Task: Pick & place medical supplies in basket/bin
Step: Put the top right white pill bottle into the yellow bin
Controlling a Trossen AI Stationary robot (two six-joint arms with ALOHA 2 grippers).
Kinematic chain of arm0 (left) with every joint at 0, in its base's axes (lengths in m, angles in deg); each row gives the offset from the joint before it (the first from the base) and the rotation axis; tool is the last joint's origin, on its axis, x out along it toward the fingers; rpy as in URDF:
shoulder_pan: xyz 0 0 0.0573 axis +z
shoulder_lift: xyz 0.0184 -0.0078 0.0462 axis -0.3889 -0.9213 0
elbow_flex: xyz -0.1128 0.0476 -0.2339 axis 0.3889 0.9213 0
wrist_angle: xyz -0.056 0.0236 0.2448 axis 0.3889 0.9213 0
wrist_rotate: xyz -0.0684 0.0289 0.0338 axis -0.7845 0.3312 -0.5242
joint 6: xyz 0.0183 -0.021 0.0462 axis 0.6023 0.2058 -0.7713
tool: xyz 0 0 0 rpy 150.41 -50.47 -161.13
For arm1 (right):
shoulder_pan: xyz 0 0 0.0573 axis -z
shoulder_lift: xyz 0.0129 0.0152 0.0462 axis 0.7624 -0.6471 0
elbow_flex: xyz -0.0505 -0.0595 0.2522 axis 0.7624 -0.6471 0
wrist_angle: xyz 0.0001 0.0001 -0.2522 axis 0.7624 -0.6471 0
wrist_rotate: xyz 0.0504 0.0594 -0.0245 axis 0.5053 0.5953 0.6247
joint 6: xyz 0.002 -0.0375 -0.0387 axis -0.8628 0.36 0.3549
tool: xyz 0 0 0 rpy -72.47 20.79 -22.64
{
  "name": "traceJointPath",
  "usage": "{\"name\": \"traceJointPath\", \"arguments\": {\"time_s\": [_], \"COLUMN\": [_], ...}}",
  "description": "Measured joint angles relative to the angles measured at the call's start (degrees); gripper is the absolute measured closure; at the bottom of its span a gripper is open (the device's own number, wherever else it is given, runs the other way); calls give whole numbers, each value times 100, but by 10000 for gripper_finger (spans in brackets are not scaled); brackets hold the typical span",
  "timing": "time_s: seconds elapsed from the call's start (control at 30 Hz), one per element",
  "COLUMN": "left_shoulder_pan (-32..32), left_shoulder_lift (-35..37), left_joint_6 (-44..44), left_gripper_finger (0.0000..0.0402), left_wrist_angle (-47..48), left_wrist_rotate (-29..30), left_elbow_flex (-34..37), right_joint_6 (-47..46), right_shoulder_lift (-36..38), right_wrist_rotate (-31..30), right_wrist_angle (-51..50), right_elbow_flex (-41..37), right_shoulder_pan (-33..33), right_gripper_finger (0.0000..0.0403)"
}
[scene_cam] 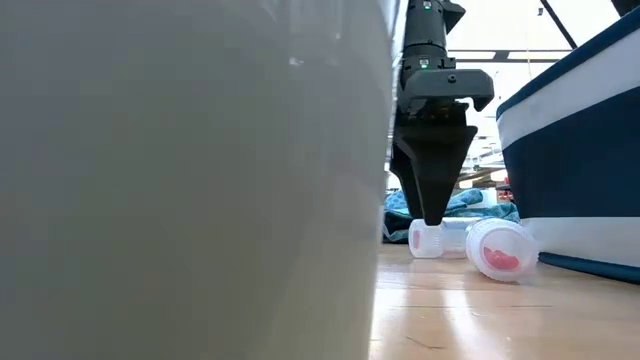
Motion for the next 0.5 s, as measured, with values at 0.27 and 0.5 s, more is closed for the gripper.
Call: {"name": "traceJointPath", "arguments": {"time_s": [0.27,0.5], "left_shoulder_pan": [-1,-1], "left_shoulder_lift": [0,0], "left_joint_6": [1,1], "left_gripper_finger": [151,151], "left_wrist_angle": [2,4], "left_wrist_rotate": [-1,1], "left_elbow_flex": [0,0], "right_joint_6": [456,484], "right_shoulder_lift": [0,0], "right_wrist_rotate": [-133,-96], "right_wrist_angle": [17,57], "right_elbow_flex": [0,-52], "right_shoulder_pan": [-93,-119], "right_gripper_finger": [171,171]}}
